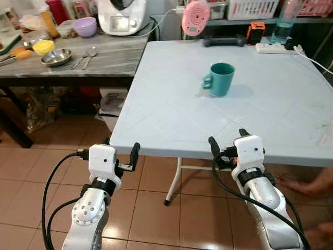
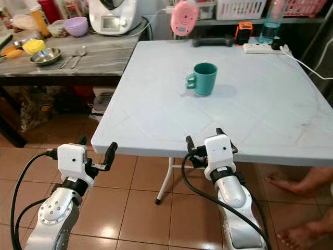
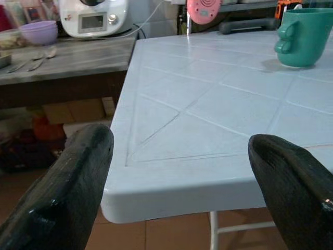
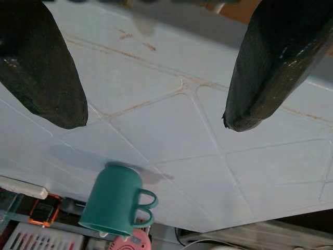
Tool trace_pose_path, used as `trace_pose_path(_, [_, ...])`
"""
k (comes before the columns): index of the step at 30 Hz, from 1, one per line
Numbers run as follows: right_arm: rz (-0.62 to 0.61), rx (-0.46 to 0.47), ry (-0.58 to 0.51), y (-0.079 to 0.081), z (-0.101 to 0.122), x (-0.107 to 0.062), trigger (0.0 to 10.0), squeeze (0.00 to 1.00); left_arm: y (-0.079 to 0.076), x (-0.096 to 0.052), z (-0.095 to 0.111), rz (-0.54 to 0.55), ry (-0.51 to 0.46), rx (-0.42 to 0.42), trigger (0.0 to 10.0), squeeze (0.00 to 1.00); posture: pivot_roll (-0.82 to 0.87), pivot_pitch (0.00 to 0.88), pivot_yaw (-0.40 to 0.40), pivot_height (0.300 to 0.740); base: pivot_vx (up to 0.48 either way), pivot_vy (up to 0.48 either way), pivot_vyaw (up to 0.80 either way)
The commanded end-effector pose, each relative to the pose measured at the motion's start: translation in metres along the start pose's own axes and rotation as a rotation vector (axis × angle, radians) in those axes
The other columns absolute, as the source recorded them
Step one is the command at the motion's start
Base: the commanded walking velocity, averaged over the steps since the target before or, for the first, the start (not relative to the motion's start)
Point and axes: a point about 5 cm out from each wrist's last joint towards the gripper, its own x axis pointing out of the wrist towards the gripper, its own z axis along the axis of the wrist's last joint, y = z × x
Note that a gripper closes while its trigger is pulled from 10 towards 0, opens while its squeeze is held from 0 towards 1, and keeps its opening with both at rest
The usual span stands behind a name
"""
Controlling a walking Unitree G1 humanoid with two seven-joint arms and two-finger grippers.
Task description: Setting the table
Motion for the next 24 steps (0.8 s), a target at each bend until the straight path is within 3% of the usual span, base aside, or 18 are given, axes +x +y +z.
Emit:
trace_pose_path(1, [0.015, -0.006, -0.017, 0.0030, 0.0042, 0.0040, 10.0, 0.00, 0.0036, 0.0005, 0.0004, 0.011, -0.003, 0.018, 10.0, 0.00, -0.19, 0.067, 0.090, 0.740, 0.000, 0.000, 0.00])
trace_pose_path(24, [-0.001, -0.011, -0.035, -0.0010, 0.0062, 0.0086, 10.0, 0.00, 0.0015, 0.0065, 0.0045, -0.015, -0.028, -0.013, 10.0, 0.00, -0.19, 0.055, 0.095, 0.740, 0.000, 0.000, 0.00])
